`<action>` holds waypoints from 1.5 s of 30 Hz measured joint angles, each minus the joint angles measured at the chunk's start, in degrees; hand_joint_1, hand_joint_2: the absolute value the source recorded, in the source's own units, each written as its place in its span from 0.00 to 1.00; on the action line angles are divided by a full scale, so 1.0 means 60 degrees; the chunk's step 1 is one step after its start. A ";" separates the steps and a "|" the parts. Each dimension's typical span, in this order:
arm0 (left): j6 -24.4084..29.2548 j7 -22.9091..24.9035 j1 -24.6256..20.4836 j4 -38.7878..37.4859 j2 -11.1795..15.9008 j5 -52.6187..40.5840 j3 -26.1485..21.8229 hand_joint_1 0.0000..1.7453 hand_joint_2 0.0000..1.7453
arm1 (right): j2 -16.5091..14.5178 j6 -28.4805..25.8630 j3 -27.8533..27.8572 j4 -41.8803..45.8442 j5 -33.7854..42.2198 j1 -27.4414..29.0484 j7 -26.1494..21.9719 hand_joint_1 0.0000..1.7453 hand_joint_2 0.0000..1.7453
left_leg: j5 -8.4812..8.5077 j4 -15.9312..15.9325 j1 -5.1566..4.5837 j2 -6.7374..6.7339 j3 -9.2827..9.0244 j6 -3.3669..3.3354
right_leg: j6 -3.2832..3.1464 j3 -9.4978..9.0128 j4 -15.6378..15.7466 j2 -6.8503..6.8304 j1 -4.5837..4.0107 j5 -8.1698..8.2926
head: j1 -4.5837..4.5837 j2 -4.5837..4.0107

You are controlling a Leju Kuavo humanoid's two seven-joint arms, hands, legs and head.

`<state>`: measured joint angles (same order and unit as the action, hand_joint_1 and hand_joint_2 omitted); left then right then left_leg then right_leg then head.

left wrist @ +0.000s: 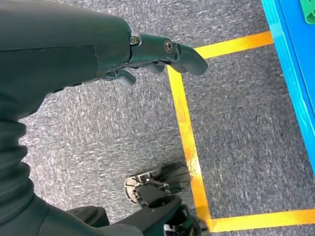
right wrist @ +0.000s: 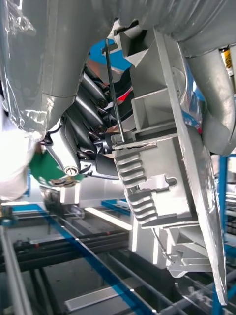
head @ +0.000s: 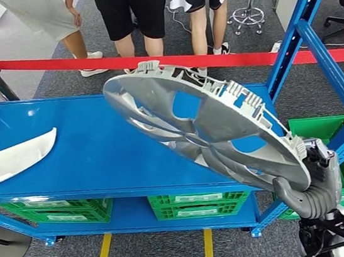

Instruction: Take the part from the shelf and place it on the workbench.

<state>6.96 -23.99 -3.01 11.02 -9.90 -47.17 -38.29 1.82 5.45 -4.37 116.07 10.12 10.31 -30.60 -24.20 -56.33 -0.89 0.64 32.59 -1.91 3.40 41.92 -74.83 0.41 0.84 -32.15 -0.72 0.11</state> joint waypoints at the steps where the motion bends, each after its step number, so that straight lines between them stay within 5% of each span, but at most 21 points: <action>1: 0.0012 -0.0023 0.0001 0.0000 0.0023 0.0004 -0.0027 0.00 1.00 | -0.0004 0.0030 0.0000 -0.0027 -0.0009 -0.0001 0.0000 1.00 1.00 | 0.0018 -0.0002 0.0010 0.0000 0.0017 0.0019 | 0.0012 -0.0094 0.0011 -0.0003 0.0003 0.0073 | -0.0002 0.0000; 4: 0.0036 -0.0056 0.0002 0.0000 0.0088 0.0011 -0.0114 0.00 1.00 | -0.0014 0.0061 0.0000 -0.0092 -0.0026 -0.0037 -0.0005 1.00 1.00 | 0.0065 -0.0037 0.0051 0.0026 0.0070 0.0130 | 0.0053 -0.1247 0.1763 -0.0001 0.0028 0.0696 | -0.0009 0.0000; 6: 0.0042 -0.0066 0.0002 0.0000 0.0142 0.0024 -0.0142 0.00 1.00 | -0.0026 0.0061 0.0000 -0.0122 -0.0028 -0.0076 -0.0016 1.00 1.00 | 0.0105 -0.0084 0.0035 0.0055 0.0119 0.0242 | -0.0020 -0.1688 0.2476 0.0051 0.0022 0.0808 | -0.0009 0.0000; 10: 0.0070 -0.0067 0.0016 0.0000 0.0218 0.0021 -0.0162 0.00 1.00 | -0.0049 0.0072 0.0002 -0.0158 -0.0029 -0.0081 -0.0030 1.00 1.00 | 0.0048 -0.0261 0.0045 0.0066 0.0308 0.0452 | -0.0318 -0.1506 0.2484 0.0068 0.0018 0.0934 | 0.0009 0.0000; 12: 0.0072 -0.0076 0.0019 0.0000 0.0244 -0.0010 -0.0164 0.00 1.00 | -0.0057 0.0086 0.0004 -0.0168 -0.0027 -0.0072 -0.0046 1.00 1.00 | -0.0549 -0.0895 0.0075 0.0037 0.0598 0.0562 | -0.0471 -0.1354 0.2497 0.0040 0.0033 0.1055 | 0.0030 0.0000; 14: 0.0057 -0.0098 0.0018 0.0000 0.0247 -0.0056 -0.0163 0.00 1.00 | -0.0069 0.0096 0.0004 -0.0198 -0.0031 -0.0043 -0.0067 1.00 1.00 | -0.1349 -0.2064 0.0115 0.0022 0.1001 0.0637 | -0.0542 -0.1176 0.2495 0.0013 0.0017 0.1180 | 0.0046 0.0000; 16: 0.0034 -0.0117 0.0018 0.0000 0.0240 -0.0147 -0.0158 0.00 1.00 | -0.0075 0.0104 0.0004 -0.0246 -0.0054 0.0022 -0.0124 1.00 1.00 | -0.1679 -0.2863 0.0142 0.0019 0.1153 0.0657 | -0.0550 -0.0970 0.2491 -0.0016 -0.0003 0.1329 | 0.0046 0.0000; 20: -0.0017 -0.0117 0.0006 0.0000 0.0193 -0.0334 -0.0136 0.00 1.00 | -0.0075 0.0102 0.0004 -0.0279 -0.0116 0.0161 -0.0296 1.00 1.00 | -0.0959 -0.1831 0.0156 0.0016 0.0245 0.0617 | -0.0494 -0.0697 0.2490 -0.0034 -0.0009 0.1564 | 0.0045 0.0000; 23: -0.0021 -0.0114 0.0001 0.0000 0.0188 -0.0346 -0.0135 0.00 1.00 | -0.0075 0.0101 0.0004 -0.0279 -0.0127 0.0166 -0.0308 1.00 1.00 | -0.0874 -0.1602 0.0160 0.0016 0.0087 0.0613 | -0.0486 -0.0678 0.2490 -0.0034 -0.0009 0.1586 | 0.0045 0.0000; 25: -0.0035 -0.0096 -0.0028 0.0000 0.0171 -0.0401 -0.0129 0.00 1.00 | -0.0075 0.0096 0.0005 -0.0276 -0.0162 0.0175 -0.0345 1.00 1.00 | -0.0840 -0.0960 0.0166 0.0018 -0.0360 0.0603 | -0.0444 -0.0631 0.2483 -0.0032 -0.0023 0.1645 | 0.0049 0.0000; 27: -0.0060 0.0083 -0.0031 0.0000 0.0137 -0.0609 -0.0075 0.00 1.00 | -0.0073 0.0075 0.0029 -0.0272 -0.0231 0.0323 -0.0454 1.00 1.00 | -0.0706 -0.0186 0.0130 0.0011 -0.0681 0.0419 | -0.0266 -0.0501 0.2537 -0.0028 -0.0001 0.1839 | 0.0042 0.0000; 29: -0.0073 0.0271 0.0005 0.0000 0.0140 -0.0787 -0.0001 0.00 1.00 | -0.0071 0.0061 0.0064 -0.0271 -0.0271 0.0507 -0.0531 1.00 1.00 | -0.0499 0.0021 0.0089 -0.0011 -0.0517 0.0177 | -0.0110 -0.0275 0.2194 -0.0032 0.0033 0.1481 | 0.0005 0.0000; 32: -0.0082 0.0298 0.0002 0.0000 0.0173 -0.0824 0.0077 0.00 1.00 | -0.0072 0.0062 0.0079 -0.0271 -0.0281 0.0557 -0.0546 1.00 1.00 | -0.0219 0.0010 0.0046 -0.0027 -0.0186 0.0064 | -0.0091 0.0123 0.0424 -0.0034 0.0010 0.0181 | -0.0031 0.0000; 34: -0.0092 0.0300 0.0002 0.0000 0.0175 -0.0851 0.0110 0.00 1.00 | -0.0074 0.0065 0.0089 -0.0271 -0.0278 0.0579 -0.0569 1.00 1.00 | -0.0036 0.0000 0.0004 -0.0033 0.0047 0.0052 | -0.0133 -0.0014 -0.0125 -0.0033 -0.0029 0.0126 | -0.0034 0.0000; 36: -0.0095 0.0293 -0.0005 0.0000 0.0175 -0.0894 0.0121 0.00 1.00 | -0.0075 0.0077 0.0119 -0.0270 -0.0269 0.0593 -0.0597 1.00 1.00 | 0.0135 -0.0006 -0.0021 -0.0033 0.0248 0.0069 | -0.0214 -0.0817 0.0660 -0.0033 -0.0085 0.0557 | -0.0033 0.0000; 38: -0.0094 0.0275 -0.0035 0.0000 0.0176 -0.0925 0.0136 0.00 1.00 | -0.0075 0.0104 0.0148 -0.0262 -0.0256 0.0564 -0.0620 1.00 1.00 | 0.0295 -0.0020 -0.0048 -0.0030 0.0394 0.0128 | -0.0299 -0.1857 0.2071 -0.0027 -0.0147 0.0598 | -0.0025 0.0000; 39: -0.0095 0.0259 -0.0058 0.0000 0.0177 -0.0932 0.0144 0.00 1.00 | -0.0075 0.0117 0.0158 -0.0254 -0.0248 0.0549 -0.0636 1.00 1.00 | 0.0370 -0.0026 -0.0052 -0.0031 0.0437 0.0172 | -0.0328 -0.2141 0.2557 -0.0022 -0.0175 0.0508 | -0.0026 0.0000; 42: -0.0097 0.0209 -0.0126 0.0000 0.0182 -0.0935 0.0162 0.00 1.00 | -0.0076 0.0169 0.0195 -0.0239 -0.0229 0.0498 -0.0685 1.00 1.00 | 0.0522 -0.0047 -0.0019 -0.0032 0.0505 0.0325 | -0.0452 -0.2116 0.2851 -0.0015 -0.0207 0.0515 | -0.0043 0.0000; 43: -0.0097 0.0194 -0.0141 0.0000 0.0188 -0.0935 0.0165 0.00 1.00 | -0.0076 0.0186 0.0201 -0.0239 -0.0226 0.0477 -0.0694 1.00 1.00 | 0.0377 -0.0145 -0.0007 -0.0030 0.0560 0.0389 | -0.0525 -0.2064 0.2855 -0.0024 -0.0191 0.0600 | -0.0037 0.0000; 45: -0.0099 0.0170 -0.0169 0.0000 0.0199 -0.0935 0.0167 0.00 1.00 | -0.0086 0.0208 0.0204 -0.0237 -0.0225 0.0448 -0.0707 1.00 1.00 | -0.0418 -0.0844 0.0038 -0.0029 0.0804 0.0525 | -0.0644 -0.1895 0.2881 -0.0049 -0.0145 0.0825 | -0.0008 0.0000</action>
<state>6.37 -22.97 -4.03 11.02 -8.71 -52.78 -37.29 1.31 6.69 -3.15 114.65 8.77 12.99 -34.84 -26.70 -61.39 -0.66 0.47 37.42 1.24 -0.47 30.55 -57.55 0.11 -0.03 -27.20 -0.77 0.11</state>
